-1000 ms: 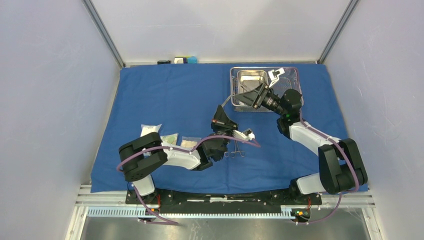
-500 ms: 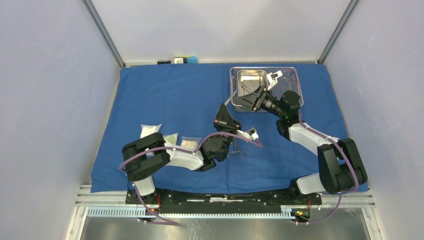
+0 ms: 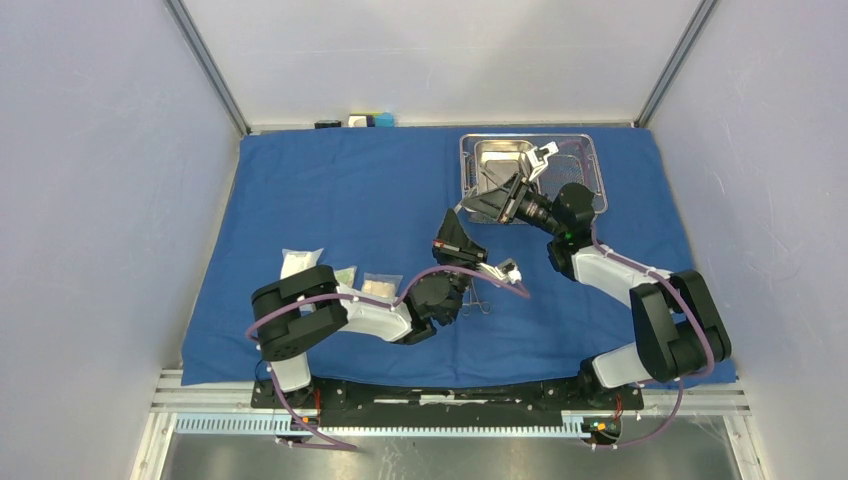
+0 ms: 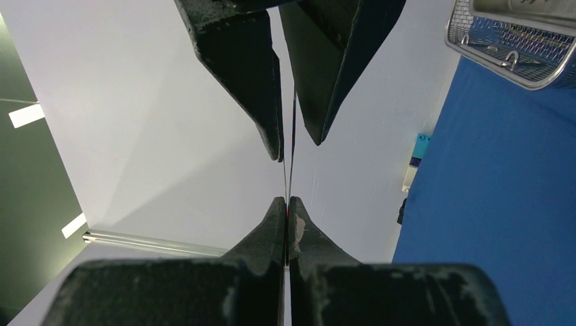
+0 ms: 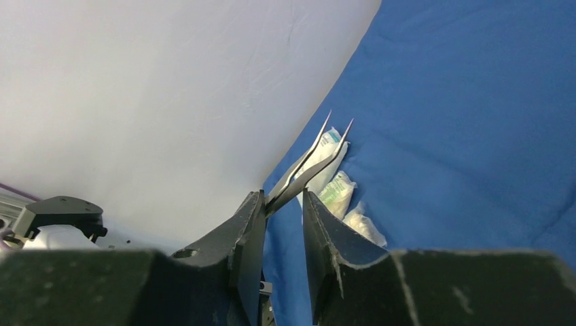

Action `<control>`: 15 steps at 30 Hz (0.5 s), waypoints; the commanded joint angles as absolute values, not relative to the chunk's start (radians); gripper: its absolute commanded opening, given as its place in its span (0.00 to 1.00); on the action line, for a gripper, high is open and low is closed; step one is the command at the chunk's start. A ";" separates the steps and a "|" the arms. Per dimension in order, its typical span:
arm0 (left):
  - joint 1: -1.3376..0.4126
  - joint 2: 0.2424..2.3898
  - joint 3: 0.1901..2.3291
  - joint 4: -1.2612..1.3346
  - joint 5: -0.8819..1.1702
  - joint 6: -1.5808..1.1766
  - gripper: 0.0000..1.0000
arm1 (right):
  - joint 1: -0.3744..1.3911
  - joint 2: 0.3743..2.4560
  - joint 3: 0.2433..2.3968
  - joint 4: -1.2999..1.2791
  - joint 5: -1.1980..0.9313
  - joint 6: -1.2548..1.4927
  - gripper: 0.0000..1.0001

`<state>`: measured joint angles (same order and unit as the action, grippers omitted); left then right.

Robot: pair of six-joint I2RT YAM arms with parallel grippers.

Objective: Open and lay out the surgical kit
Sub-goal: Pick up the medical item from the container.

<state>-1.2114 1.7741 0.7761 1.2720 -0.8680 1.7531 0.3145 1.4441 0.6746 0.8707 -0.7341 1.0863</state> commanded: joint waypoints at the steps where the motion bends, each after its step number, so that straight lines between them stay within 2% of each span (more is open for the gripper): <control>1: -1.220 1.796 0.811 1.387 -0.879 1.813 0.02 | 0.325 1.453 0.706 0.952 -0.739 1.116 0.31; 15: -1.227 1.809 0.813 1.400 -0.873 1.827 0.02 | 0.325 1.473 0.701 1.004 -0.727 1.160 0.28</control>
